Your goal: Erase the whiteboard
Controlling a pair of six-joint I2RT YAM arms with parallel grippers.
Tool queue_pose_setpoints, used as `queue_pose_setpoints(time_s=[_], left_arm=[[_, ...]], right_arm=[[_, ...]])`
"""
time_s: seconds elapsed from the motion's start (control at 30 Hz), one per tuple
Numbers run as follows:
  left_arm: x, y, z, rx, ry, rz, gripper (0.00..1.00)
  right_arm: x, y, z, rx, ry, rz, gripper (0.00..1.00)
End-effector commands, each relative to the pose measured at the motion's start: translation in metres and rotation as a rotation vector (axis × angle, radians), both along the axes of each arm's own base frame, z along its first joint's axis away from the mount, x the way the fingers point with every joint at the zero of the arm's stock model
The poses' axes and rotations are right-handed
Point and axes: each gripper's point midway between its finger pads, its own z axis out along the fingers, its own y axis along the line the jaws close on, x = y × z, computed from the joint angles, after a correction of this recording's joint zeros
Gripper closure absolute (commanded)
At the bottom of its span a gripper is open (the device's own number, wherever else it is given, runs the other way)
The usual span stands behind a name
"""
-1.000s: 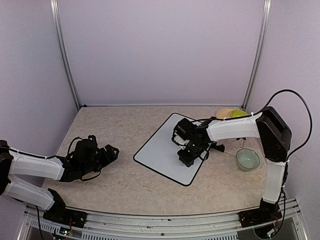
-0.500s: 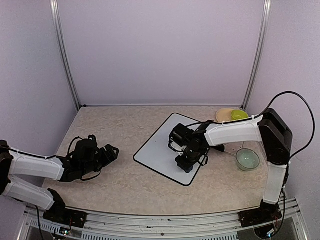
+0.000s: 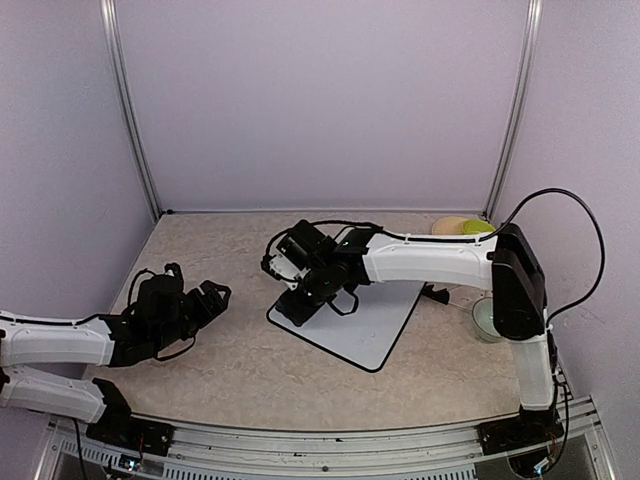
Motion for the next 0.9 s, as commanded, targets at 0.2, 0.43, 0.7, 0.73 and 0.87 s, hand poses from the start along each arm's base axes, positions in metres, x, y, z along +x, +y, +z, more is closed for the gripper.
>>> queue_pose_setpoints(time_s=[0.2, 0.43, 0.7, 0.73, 0.87], left_arm=[[-0.008, 0.016, 0.007, 0.014, -0.020, 0.052, 0.10], [-0.009, 0.015, 0.005, 0.021, -0.015, 0.044, 0.10], [-0.005, 0.009, 0.007, 0.019, -0.019, 0.027, 0.10], [-0.004, 0.008, 0.008, 0.021, -0.019, 0.026, 0.10], [-0.001, 0.004, 0.009, 0.022, -0.019, 0.018, 0.10]], right_arm=[[-0.022, 0.024, -0.033, -0.018, 0.069, 0.046, 0.66], [-0.018, -0.032, -0.019, -0.069, 0.016, -0.044, 0.65], [-0.003, -0.121, -0.042, -0.133, 0.023, -0.181, 0.65], [-0.004, -0.128, -0.047, -0.142, 0.029, -0.188, 0.65], [-0.011, -0.152, -0.065, -0.191, 0.050, -0.226, 0.65]])
